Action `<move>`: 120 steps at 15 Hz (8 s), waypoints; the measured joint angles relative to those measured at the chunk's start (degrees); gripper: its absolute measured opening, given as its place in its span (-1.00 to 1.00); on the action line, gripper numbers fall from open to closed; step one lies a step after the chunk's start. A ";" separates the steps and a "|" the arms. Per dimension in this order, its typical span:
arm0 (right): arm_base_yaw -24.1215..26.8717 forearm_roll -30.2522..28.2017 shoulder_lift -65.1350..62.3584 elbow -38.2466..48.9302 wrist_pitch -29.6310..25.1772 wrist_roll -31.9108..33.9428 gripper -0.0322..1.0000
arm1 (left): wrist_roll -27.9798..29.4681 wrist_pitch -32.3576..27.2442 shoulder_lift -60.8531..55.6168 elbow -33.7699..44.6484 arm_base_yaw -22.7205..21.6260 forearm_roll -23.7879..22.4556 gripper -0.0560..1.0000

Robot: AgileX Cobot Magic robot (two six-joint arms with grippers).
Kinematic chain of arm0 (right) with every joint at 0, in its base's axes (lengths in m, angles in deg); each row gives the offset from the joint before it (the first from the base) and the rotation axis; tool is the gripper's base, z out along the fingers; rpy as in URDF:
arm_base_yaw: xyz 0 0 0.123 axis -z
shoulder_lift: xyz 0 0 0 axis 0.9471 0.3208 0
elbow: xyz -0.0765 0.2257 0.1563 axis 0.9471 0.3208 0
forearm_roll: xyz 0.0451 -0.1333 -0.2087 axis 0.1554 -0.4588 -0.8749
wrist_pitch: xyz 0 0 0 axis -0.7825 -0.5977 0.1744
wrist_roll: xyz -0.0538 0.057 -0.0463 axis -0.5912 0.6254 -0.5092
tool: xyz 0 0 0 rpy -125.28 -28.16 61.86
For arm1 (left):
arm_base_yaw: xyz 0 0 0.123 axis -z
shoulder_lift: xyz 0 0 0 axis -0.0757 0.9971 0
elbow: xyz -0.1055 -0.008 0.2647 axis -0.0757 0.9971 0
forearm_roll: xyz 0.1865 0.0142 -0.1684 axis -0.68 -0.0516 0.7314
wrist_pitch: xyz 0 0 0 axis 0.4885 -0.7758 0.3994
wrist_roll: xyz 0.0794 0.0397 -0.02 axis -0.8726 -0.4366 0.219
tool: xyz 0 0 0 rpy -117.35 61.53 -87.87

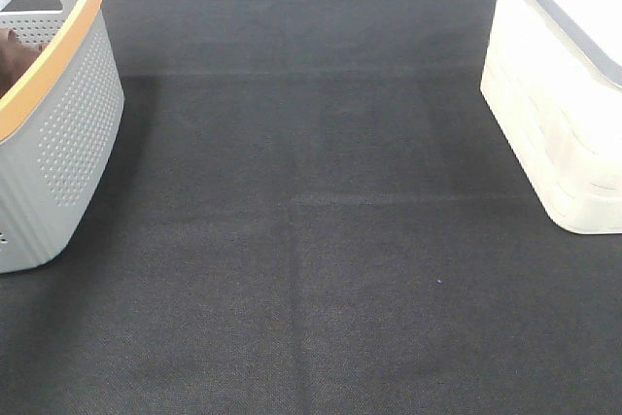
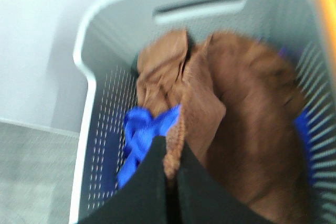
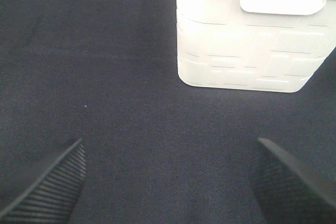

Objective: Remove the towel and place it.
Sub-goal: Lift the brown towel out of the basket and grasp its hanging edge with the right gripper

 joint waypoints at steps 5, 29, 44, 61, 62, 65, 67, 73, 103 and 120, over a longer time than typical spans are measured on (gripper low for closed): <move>0.00 1.78 0.00 0.00 0.00 0.74 0.62 | 0.00 11.80 -11.86 0.00 0.00 7.45 -0.89; 0.00 28.99 22.23 -0.63 12.83 -7.10 0.60 | 0.11 37.41 5.84 -0.46 26.70 14.09 -0.89; -22.98 67.67 68.24 -12.95 37.07 -70.82 0.52 | -3.21 34.78 6.19 -0.46 33.23 26.01 -0.89; -48.53 68.12 97.98 -31.05 84.22 -56.04 0.54 | -6.25 37.47 -3.84 -1.09 33.23 24.35 -0.89; -48.53 68.12 97.98 -31.05 85.54 -55.86 0.57 | -6.76 37.36 -4.53 -1.09 33.17 23.89 -0.89; -48.47 68.12 97.98 -31.05 88.52 -56.21 0.66 | -7.79 36.67 -6.93 -1.09 33.17 23.15 -0.89; -48.47 67.95 97.98 -31.05 88.46 -56.32 0.67 | -7.73 36.44 -7.51 -1.09 33.17 22.63 -0.89; -48.47 66.18 99.29 -32.83 87.03 -54.32 0.67 | -7.73 35.81 -6.36 -1.09 33.17 22.29 -0.89; -54.89 78.78 110.18 -43.77 99.24 -59.30 0.67 | -4.98 37.07 -6.19 -1.09 33.17 11.12 -0.89; -58.38 95.28 107.26 -43.66 110.18 -78.15 0.67 | 0.00 33.23 -6.19 -1.09 28.88 8.71 -0.89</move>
